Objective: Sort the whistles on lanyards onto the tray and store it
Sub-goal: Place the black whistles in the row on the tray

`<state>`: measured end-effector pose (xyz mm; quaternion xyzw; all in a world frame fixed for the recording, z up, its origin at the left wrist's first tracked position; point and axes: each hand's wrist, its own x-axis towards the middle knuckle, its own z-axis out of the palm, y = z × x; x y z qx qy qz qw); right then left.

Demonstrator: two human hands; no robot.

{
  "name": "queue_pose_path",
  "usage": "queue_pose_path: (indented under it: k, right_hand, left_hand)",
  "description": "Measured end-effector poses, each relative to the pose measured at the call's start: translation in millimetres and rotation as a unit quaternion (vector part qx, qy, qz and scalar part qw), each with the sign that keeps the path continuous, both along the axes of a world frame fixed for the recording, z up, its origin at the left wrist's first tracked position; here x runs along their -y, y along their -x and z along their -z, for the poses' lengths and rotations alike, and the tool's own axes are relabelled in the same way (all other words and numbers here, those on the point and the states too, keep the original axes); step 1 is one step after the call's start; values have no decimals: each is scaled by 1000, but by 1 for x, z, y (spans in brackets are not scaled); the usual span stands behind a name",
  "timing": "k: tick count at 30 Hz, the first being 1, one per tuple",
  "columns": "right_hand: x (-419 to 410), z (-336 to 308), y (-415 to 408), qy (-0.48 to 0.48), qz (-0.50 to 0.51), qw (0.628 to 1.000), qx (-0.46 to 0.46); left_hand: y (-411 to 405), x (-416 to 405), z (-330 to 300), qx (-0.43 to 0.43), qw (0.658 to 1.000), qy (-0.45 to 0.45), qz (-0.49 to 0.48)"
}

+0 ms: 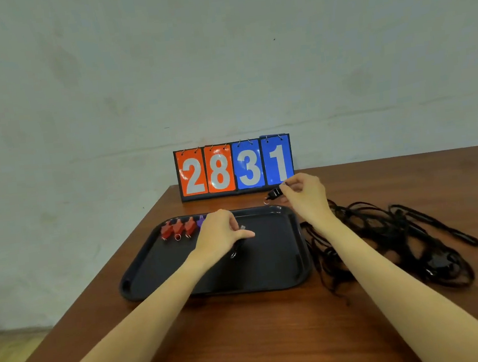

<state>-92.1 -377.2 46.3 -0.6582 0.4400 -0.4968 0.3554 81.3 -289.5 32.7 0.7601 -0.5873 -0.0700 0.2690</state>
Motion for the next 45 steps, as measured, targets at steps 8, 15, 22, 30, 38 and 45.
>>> queue_pose_path:
  k: [8, 15, 22, 30, 38, 45]
  right_hand:
    - [4, 12, -4, -107, 40, 985, 129]
    - [0, 15, -1, -109, 22, 985, 133]
    - [-7, 14, -6, -99, 3, 988, 119]
    - [-8, 12, 0, -150, -30, 975, 158]
    - [-10, 7, -2, -132, -39, 981, 134]
    - [-11, 6, -5, -127, -40, 984, 117]
  left_hand:
    - [3, 14, 2, 136, 990, -32, -12]
    - [-16, -15, -11, 172, 984, 37, 26]
    - [-22, -40, 7, 277, 940, -13, 197]
    - [-21, -16, 9, 290, 936, -52, 194]
    - [-30, -3, 15, 288, 941, -42, 172]
    - [-36, -2, 18, 276, 945, -42, 170]
